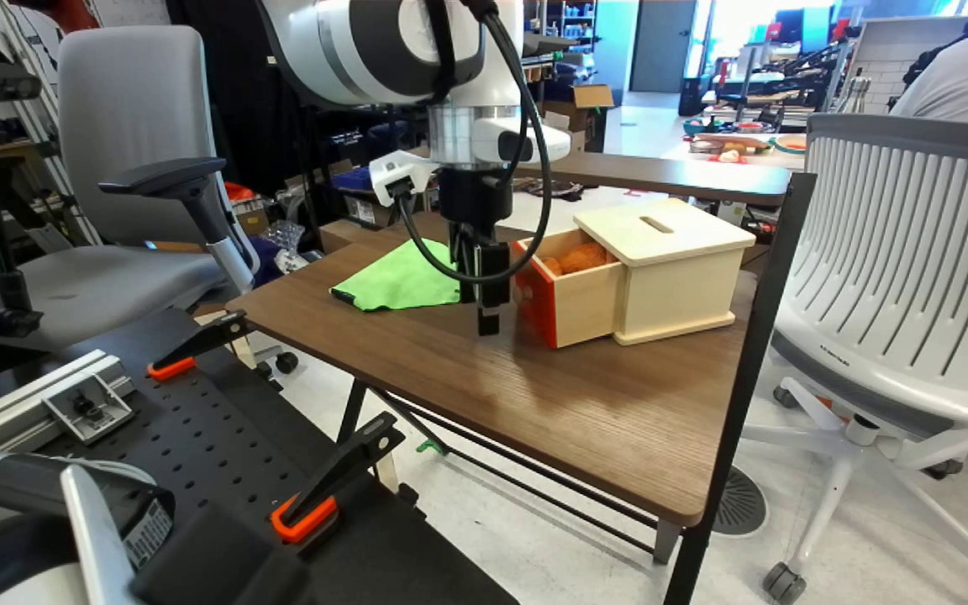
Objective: Open the drawer
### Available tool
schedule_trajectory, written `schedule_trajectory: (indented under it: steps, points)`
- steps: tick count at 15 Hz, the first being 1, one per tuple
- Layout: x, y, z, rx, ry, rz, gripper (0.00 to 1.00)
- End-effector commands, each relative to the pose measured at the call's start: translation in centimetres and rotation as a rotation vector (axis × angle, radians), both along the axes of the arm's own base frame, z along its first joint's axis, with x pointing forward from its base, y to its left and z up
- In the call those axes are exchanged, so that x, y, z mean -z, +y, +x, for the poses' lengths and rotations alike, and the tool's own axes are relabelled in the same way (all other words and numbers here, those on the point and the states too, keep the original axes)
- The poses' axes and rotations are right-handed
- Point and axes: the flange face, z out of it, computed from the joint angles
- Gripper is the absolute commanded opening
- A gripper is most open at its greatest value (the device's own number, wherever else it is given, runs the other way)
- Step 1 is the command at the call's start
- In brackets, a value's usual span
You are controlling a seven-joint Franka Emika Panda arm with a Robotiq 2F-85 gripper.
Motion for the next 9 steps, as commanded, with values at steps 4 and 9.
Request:
schedule_trajectory:
  steps: [4, 9]
  points:
    - [-6.5, 1.2, -2.4, -0.094, 0.009, 0.041, 1.00]
    - [-9.8, 1.5, -2.0, -0.176, -0.062, 0.043, 1.00]
